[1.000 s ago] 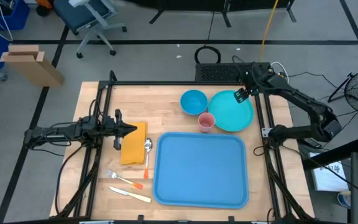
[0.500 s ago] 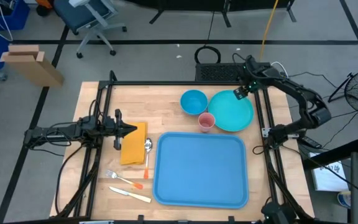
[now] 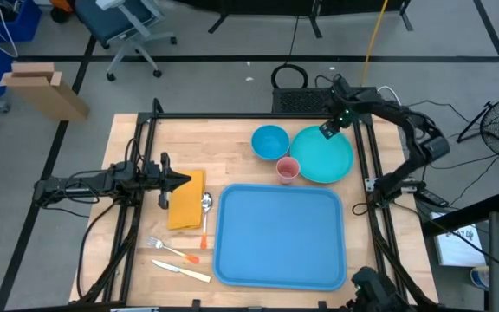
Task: Set up tray
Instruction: Put the light green plate on the light blue tray
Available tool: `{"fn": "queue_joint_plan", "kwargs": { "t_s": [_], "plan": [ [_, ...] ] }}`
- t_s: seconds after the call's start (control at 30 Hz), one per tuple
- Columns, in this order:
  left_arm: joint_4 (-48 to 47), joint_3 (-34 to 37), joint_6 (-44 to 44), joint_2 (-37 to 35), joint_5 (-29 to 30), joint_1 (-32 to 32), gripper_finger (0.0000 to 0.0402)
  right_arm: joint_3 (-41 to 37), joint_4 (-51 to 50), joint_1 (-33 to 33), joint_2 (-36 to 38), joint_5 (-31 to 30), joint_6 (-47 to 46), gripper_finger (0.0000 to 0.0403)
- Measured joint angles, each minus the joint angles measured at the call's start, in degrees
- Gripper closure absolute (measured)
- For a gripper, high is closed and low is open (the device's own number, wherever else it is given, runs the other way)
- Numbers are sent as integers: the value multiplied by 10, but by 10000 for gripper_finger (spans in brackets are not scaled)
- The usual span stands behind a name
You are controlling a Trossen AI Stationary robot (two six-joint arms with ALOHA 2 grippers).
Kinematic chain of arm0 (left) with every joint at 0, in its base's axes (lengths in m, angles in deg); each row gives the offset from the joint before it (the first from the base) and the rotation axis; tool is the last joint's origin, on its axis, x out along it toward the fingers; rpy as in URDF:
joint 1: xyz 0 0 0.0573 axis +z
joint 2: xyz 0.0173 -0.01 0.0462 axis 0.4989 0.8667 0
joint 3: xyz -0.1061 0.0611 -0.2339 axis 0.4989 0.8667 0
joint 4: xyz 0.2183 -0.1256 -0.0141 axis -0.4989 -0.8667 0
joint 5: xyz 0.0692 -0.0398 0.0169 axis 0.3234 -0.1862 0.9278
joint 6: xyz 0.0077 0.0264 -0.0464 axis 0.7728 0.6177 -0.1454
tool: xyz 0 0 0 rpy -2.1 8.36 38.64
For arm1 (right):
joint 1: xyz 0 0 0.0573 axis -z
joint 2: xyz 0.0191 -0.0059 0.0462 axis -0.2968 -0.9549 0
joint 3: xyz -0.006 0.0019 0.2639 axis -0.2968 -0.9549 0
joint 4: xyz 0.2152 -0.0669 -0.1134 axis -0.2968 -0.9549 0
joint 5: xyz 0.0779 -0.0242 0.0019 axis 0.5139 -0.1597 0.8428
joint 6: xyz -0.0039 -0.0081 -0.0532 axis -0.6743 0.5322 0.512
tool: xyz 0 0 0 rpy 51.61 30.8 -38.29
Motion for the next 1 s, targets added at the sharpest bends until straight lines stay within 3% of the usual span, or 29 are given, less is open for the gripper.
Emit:
{"fn": "queue_joint_plan", "kwargs": {
  "t_s": [0.23, 0.43, 0.83, 1.0],
  "plan": [
    [3, 0, 1, 0, 0, 0, 380, 24, -39, 16, -58, -1, 48, 231],
    [3, 0, 0, 0, 0, 0, 380, 24, -37, 44, -85, -43, 47, 243],
    [2, 0, -20, 0, 0, 0, 380, 25, -33, 49, -147, -14, 81, 275],
    [-1, 0, -30, 0, 0, 0, 380, 24, -29, 49, -138, -14, 77, 314]
  ]
}}
